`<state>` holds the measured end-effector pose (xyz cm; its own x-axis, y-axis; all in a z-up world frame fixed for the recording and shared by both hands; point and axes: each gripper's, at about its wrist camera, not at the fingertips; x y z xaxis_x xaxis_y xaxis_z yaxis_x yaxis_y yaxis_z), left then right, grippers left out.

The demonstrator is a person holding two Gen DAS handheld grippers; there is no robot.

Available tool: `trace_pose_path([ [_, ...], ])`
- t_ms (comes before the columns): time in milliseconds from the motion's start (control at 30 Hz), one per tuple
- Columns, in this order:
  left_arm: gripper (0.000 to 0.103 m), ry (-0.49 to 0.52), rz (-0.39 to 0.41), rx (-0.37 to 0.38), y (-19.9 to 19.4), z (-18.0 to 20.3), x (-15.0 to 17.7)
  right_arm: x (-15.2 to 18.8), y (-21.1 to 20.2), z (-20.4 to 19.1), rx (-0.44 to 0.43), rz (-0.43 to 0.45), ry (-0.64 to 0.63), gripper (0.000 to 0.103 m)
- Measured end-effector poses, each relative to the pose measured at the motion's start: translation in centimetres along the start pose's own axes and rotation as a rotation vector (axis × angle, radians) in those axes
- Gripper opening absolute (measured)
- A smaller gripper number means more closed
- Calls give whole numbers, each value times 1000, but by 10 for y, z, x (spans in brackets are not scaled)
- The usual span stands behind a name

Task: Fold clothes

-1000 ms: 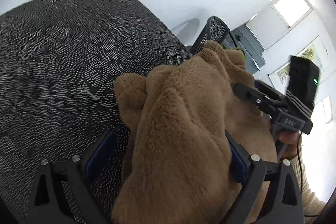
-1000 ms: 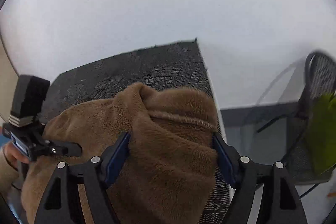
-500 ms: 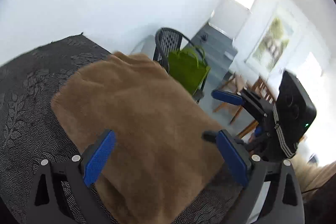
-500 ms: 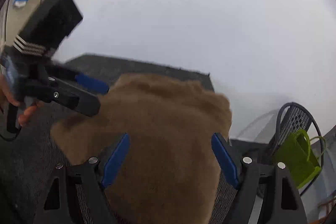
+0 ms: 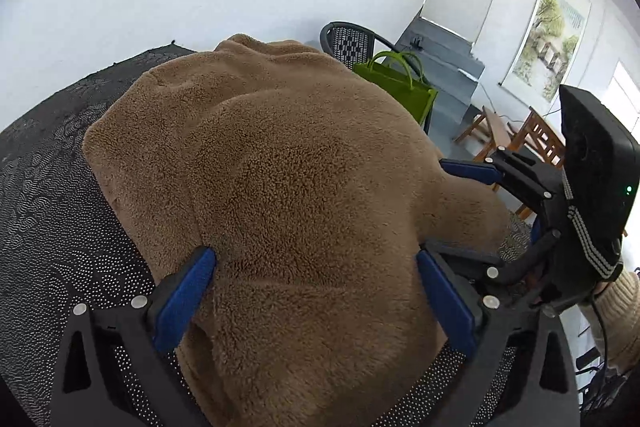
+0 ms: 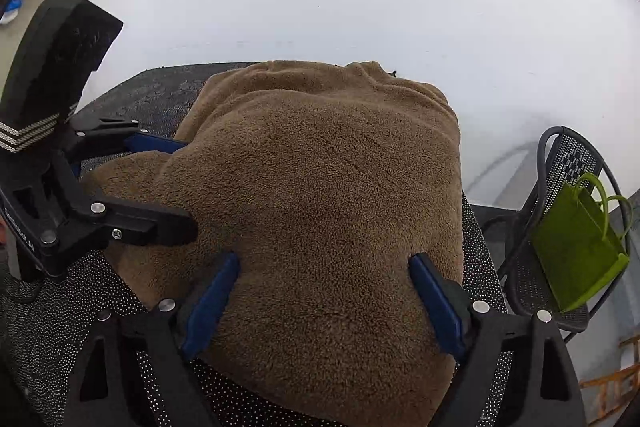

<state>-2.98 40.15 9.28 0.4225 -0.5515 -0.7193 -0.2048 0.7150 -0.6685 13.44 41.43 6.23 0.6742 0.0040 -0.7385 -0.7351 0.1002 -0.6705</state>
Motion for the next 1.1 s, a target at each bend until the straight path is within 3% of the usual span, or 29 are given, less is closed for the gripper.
trace_pose_path([
  [233, 102, 47, 7, -96, -25, 18, 17, 7, -53, -8, 46, 127, 66, 89],
  [333, 102, 65, -47, -118, -13, 24, 29, 20, -41, -20, 58, 69, 25, 89],
  [433, 102, 58, -119, -137, 5, 20, 40, 30, -23, -37, 148, 4, -100, 102],
  [500, 102, 24, -167, -128, 15, 13, 43, 37, -9, -51, 210, -45, -198, 103],
  [533, 102, 10, -161, -116, 13, 11, 42, 42, -8, -58, 254, -19, -254, 103],
  [667, 102, -7, -149, -95, 7, 10, 42, 41, -10, -53, 233, -22, -212, 103],
  [767, 102, -75, -125, -27, -9, 5, 44, 39, -21, -50, 192, -9, -202, 103],
  [900, 102, -137, -6, 31, -56, 8, 38, 22, -60, -28, 67, 90, -43, 103],
  [1033, 103, -75, 131, -15, -87, 28, 17, 2, -74, -6, 63, 152, 95, 103],
  [1100, 103, -9, 138, -84, -82, 38, 8, -5, -61, -4, 90, 133, 82, 103],
])
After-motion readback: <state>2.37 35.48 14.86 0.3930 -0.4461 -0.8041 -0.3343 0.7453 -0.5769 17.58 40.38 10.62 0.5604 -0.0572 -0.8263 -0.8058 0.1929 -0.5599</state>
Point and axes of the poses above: each gripper's, at about its wrist camera, not at the fingertips, and y roughly the way its jaws point, z to its right, x to its underside, and after that the axes turned 4 degrees about y, right-handed
